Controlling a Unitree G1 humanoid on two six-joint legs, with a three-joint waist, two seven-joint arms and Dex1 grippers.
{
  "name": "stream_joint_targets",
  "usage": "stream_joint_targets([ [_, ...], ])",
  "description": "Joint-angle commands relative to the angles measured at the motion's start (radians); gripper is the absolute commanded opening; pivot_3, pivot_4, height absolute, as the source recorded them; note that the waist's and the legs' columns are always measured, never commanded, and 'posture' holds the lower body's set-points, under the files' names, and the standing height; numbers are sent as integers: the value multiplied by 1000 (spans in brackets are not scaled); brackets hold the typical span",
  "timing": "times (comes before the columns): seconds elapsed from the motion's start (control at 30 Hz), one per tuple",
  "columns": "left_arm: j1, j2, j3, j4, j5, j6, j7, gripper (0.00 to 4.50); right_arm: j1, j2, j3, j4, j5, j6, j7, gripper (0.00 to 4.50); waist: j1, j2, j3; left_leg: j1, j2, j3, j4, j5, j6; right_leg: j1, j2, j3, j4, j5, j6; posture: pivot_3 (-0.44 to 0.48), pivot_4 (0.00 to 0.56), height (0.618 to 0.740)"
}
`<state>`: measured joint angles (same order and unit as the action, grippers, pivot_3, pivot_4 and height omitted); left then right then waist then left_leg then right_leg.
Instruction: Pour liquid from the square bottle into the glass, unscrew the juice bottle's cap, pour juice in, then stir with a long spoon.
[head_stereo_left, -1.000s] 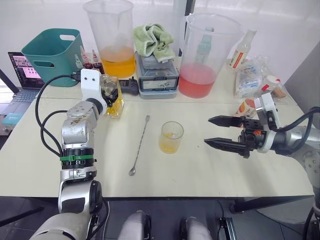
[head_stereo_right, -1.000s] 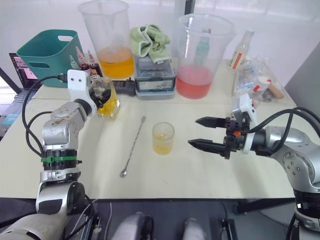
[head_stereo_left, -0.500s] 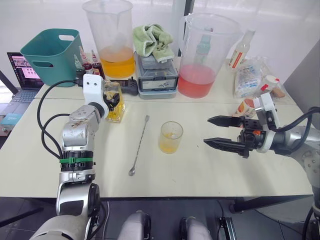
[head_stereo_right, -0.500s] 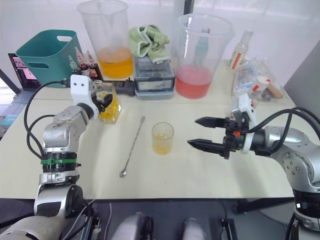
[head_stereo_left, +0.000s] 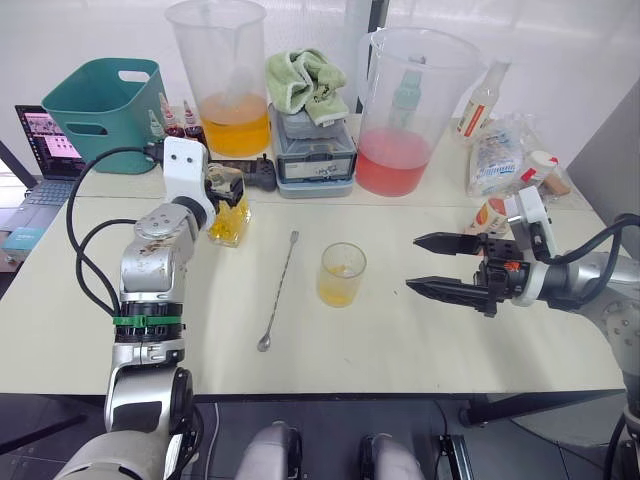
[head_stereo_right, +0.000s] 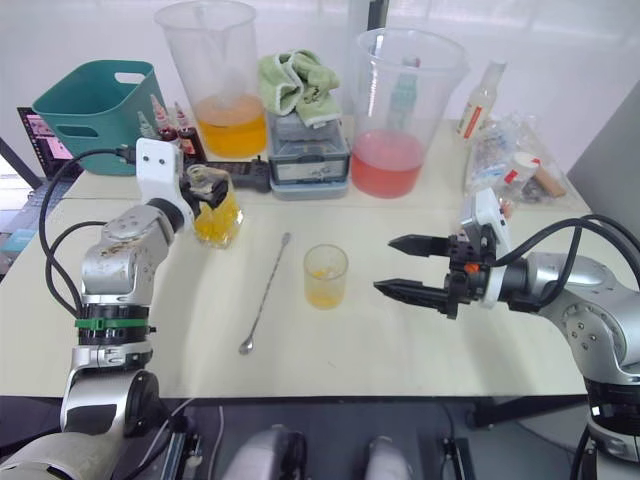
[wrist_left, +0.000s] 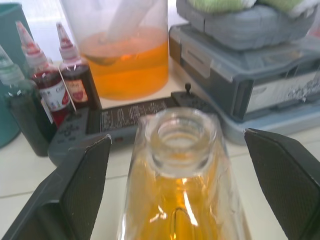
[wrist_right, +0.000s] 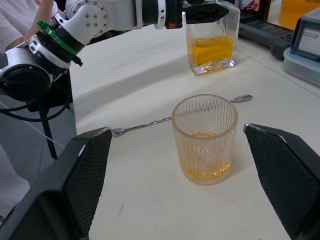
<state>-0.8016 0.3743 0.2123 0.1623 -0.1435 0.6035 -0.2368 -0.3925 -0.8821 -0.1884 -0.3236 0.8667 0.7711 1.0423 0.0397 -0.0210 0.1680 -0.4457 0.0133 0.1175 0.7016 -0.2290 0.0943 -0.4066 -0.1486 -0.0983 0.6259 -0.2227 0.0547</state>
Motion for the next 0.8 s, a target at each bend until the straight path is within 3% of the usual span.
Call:
stream_joint_targets([
  [0.03,-109,39,38,-111,-49,-78,-26,4481,-28,0,-18,-7,8,-11,6,4500,0,0,0,0,0,0,0,0,0,0,0,0,0,0,0,0,150,739],
  [0.2,-157,86,45,-146,-101,-91,-87,4481,-34,-2,-21,-5,14,-9,16,4500,-2,1,0,1,0,0,0,0,0,1,0,0,0,0,0,0,150,739],
  [0.37,-140,166,26,-264,-207,12,-230,4481,-37,-5,-36,-1,20,-10,25,4500,-2,1,0,2,0,1,-1,0,-1,1,0,0,0,0,0,0,150,739],
  [0.43,-88,198,44,-350,-300,69,-307,4481,-37,-3,-33,1,1,-20,15,4500,-5,1,-1,2,0,1,-1,0,-1,1,0,0,0,0,0,0,150,739],
  [0.53,42,233,96,-431,-306,-67,-366,4481,-36,3,-21,-3,-34,-40,-9,4500,-10,1,-1,4,0,1,-3,1,-1,1,0,2,0,0,0,0,150,739],
  [0.8,360,383,136,-540,-466,37,-565,4481,65,14,-18,-73,-99,-62,-79,4500,-15,1,-1,4,0,1,-5,1,-2,1,0,2,-1,0,-1,0,150,739],
])
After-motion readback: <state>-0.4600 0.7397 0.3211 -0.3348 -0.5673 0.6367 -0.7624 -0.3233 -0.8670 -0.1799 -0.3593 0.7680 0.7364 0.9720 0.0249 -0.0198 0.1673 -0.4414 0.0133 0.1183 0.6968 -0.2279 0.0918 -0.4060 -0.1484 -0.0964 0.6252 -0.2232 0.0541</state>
